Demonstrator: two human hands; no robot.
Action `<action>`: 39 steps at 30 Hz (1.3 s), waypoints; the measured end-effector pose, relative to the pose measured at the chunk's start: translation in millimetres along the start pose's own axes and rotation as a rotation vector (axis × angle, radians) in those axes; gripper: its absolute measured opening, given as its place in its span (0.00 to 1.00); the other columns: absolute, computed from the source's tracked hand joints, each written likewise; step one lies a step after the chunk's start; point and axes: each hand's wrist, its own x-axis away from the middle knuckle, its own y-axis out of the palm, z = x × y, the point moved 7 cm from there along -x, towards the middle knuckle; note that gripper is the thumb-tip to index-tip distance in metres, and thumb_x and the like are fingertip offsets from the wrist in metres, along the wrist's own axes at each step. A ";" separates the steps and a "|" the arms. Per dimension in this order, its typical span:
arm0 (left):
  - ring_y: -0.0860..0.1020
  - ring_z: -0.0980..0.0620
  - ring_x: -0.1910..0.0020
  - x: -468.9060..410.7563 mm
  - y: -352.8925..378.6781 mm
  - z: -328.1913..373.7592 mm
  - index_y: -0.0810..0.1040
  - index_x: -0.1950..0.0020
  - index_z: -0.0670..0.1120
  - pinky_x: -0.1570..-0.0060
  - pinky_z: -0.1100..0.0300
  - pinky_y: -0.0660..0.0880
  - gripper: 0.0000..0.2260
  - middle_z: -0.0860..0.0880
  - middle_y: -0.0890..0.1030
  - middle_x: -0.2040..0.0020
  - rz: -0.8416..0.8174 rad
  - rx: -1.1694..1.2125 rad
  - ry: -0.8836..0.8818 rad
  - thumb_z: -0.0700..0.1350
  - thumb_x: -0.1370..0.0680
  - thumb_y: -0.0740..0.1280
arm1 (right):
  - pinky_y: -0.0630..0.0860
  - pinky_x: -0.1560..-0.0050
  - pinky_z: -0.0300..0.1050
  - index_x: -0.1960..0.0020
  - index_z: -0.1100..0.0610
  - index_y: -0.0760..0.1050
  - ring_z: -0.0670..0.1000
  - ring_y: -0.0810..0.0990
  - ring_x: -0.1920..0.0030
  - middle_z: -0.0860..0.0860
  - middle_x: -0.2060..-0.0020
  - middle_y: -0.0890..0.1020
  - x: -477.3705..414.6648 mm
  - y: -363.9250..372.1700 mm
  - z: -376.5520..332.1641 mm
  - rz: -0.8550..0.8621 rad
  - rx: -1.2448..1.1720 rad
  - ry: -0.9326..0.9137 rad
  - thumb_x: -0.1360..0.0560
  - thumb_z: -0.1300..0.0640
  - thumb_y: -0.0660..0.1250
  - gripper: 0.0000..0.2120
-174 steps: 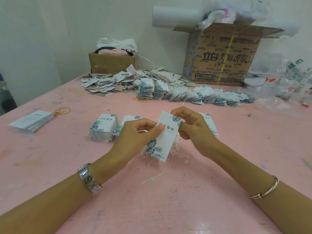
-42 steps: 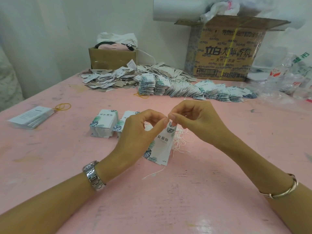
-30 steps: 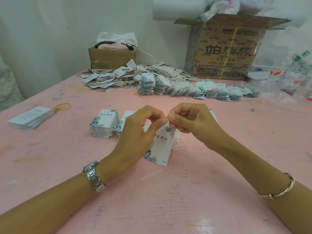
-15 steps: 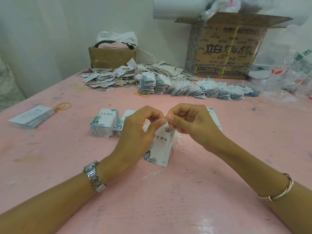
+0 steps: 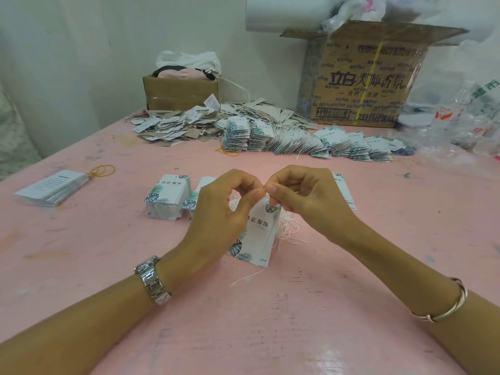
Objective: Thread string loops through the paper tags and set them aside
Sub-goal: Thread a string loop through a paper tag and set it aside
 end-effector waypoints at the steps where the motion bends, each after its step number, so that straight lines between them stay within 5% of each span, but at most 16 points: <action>1: 0.75 0.61 0.58 -1.5 -0.1 -0.7 0.79 0.55 0.46 0.57 0.73 0.64 0.03 0.56 0.79 0.59 0.004 0.005 -0.013 0.41 0.22 0.70 | 0.69 0.68 0.32 0.55 0.62 0.81 0.42 0.74 0.72 0.48 0.70 0.81 -0.5 -1.6 0.2 0.021 0.007 -0.002 0.24 0.63 0.69 0.04; 6: 0.76 0.56 0.55 -11.0 -9.2 -2.4 0.78 0.53 0.48 0.59 0.66 0.68 0.02 0.55 0.79 0.53 0.099 0.061 -0.026 0.46 0.21 0.69 | 0.69 0.60 0.36 0.46 0.57 0.80 0.44 0.73 0.62 0.49 0.58 0.80 -0.8 -7.5 14.4 0.157 -0.004 0.092 0.18 0.50 0.60 0.13; 10: 0.76 0.57 0.64 -13.2 -19.3 -4.9 0.79 0.50 0.48 0.64 0.56 0.73 0.03 0.53 0.82 0.56 0.183 0.210 -0.046 0.47 0.20 0.68 | 0.69 0.55 0.32 0.38 0.52 0.67 0.37 0.73 0.57 0.50 0.50 0.75 4.2 5.9 27.6 0.084 0.029 0.232 0.28 0.48 0.62 0.21; 16: 0.80 0.55 0.65 -19.0 -25.8 -10.2 0.77 0.50 0.44 0.61 0.66 0.74 0.04 0.50 0.85 0.53 0.249 0.424 -0.089 0.43 0.19 0.65 | 0.67 0.58 0.30 0.31 0.52 0.59 0.40 0.74 0.59 0.51 0.56 0.78 9.0 31.2 26.6 -0.071 0.135 0.199 0.32 0.58 0.79 0.38; 21: 0.82 0.54 0.64 -22.6 -32.2 -22.5 0.77 0.49 0.42 0.65 0.67 0.72 0.05 0.51 0.86 0.57 0.306 0.497 -0.206 0.43 0.18 0.64 | 0.67 0.50 0.27 0.34 0.50 0.67 0.39 0.77 0.54 0.46 0.64 0.79 8.2 22.6 18.9 0.007 0.202 0.133 0.32 0.57 0.79 0.32; 25: 0.83 0.54 0.62 -24.3 -36.1 -26.5 0.76 0.47 0.40 0.64 0.66 0.73 0.07 0.51 0.86 0.57 0.339 0.548 -0.246 0.43 0.18 0.63 | 0.67 0.35 0.46 0.37 0.46 0.69 0.43 0.77 0.44 0.43 0.62 0.84 7.2 17.4 20.0 0.021 0.227 0.126 0.32 0.51 0.78 0.28; 27: 0.82 0.55 0.62 -24.0 -37.8 -28.7 0.76 0.47 0.39 0.63 0.67 0.73 0.08 0.51 0.86 0.57 0.357 0.566 -0.265 0.43 0.18 0.63 | 0.68 0.39 0.44 0.38 0.47 0.69 0.42 0.79 0.47 0.45 0.62 0.84 7.7 17.0 18.1 0.023 0.202 0.106 0.31 0.50 0.78 0.27; 30: 0.82 0.56 0.62 -23.5 -41.4 -32.7 0.77 0.50 0.42 0.63 0.67 0.73 0.06 0.52 0.86 0.56 0.397 0.593 -0.290 0.44 0.18 0.64 | 0.69 0.58 0.40 0.41 0.49 0.68 0.50 0.79 0.61 0.47 0.64 0.84 8.7 20.3 12.8 -0.010 0.099 0.065 0.29 0.54 0.76 0.22; 36: 0.82 0.58 0.60 -19.7 -44.0 -47.3 0.78 0.51 0.46 0.63 0.69 0.73 0.06 0.54 0.86 0.57 0.487 0.730 -0.406 0.46 0.18 0.63 | 0.76 0.57 0.52 0.51 0.58 0.76 0.55 0.81 0.60 0.53 0.61 0.83 7.7 20.9 12.6 -0.036 0.038 -0.002 0.26 0.63 0.73 0.07; 39: 0.83 0.59 0.60 -17.3 -43.1 -54.4 0.78 0.50 0.47 0.62 0.68 0.73 0.06 0.53 0.86 0.56 0.520 0.787 -0.465 0.46 0.18 0.63 | 0.71 0.57 0.45 0.52 0.57 0.81 0.48 0.79 0.59 0.52 0.59 0.84 7.5 19.1 15.3 -0.034 0.092 -0.014 0.25 0.62 0.73 0.03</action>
